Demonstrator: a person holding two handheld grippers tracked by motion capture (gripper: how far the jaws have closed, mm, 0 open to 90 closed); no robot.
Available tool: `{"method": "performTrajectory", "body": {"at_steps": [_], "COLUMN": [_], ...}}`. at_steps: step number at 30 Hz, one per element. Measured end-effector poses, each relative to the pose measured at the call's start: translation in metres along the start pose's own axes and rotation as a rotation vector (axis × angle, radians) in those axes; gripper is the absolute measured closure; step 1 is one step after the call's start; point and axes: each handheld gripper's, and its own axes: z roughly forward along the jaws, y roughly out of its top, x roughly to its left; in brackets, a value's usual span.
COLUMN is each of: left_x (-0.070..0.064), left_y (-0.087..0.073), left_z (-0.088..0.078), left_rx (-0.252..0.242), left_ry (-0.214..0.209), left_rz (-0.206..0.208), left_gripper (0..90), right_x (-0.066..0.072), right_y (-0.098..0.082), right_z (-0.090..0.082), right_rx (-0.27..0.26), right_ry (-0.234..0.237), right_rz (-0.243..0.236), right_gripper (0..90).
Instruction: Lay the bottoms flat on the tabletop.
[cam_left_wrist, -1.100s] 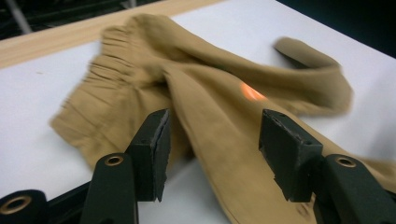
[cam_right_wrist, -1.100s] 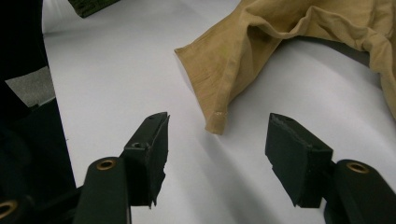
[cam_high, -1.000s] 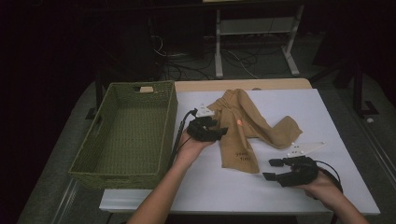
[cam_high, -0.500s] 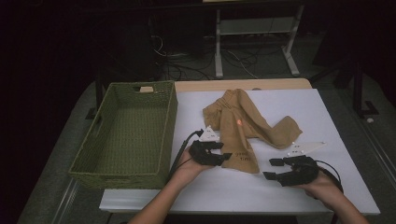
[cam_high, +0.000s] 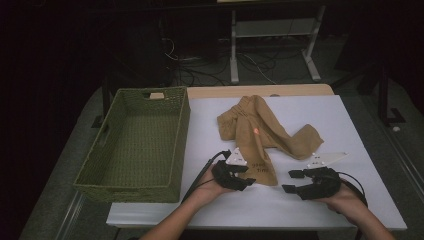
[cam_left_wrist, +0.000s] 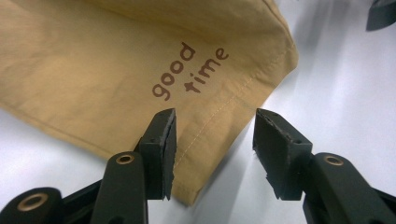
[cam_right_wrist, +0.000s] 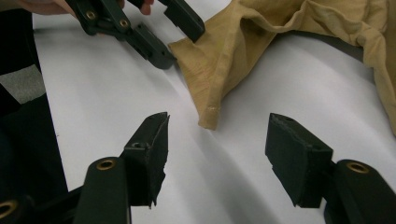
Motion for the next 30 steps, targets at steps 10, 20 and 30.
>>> {"method": "performTrajectory", "body": {"at_steps": [10, 20, 30], "left_x": [0.0, 0.004, 0.005], "left_y": [0.001, 0.006, 0.007], "left_z": [0.007, 0.008, -0.005], "left_rx": [0.027, 0.05, 0.024], "left_ry": [0.063, 0.075, 0.047], "left_rz": [0.062, 0.069, 0.015], "left_gripper": [67.9, 87.5, 87.6], "right_x": [0.0, -0.002, -0.004], "right_y": [0.0, 0.0, 0.0], "right_z": [0.0, 0.0, -0.002], "right_rx": [-0.001, -0.006, -0.016], "right_ry": [-0.003, -0.006, -0.008], "right_rz": [-0.003, 0.002, 0.007], "right_gripper": [39.3, 39.3, 39.3]}}
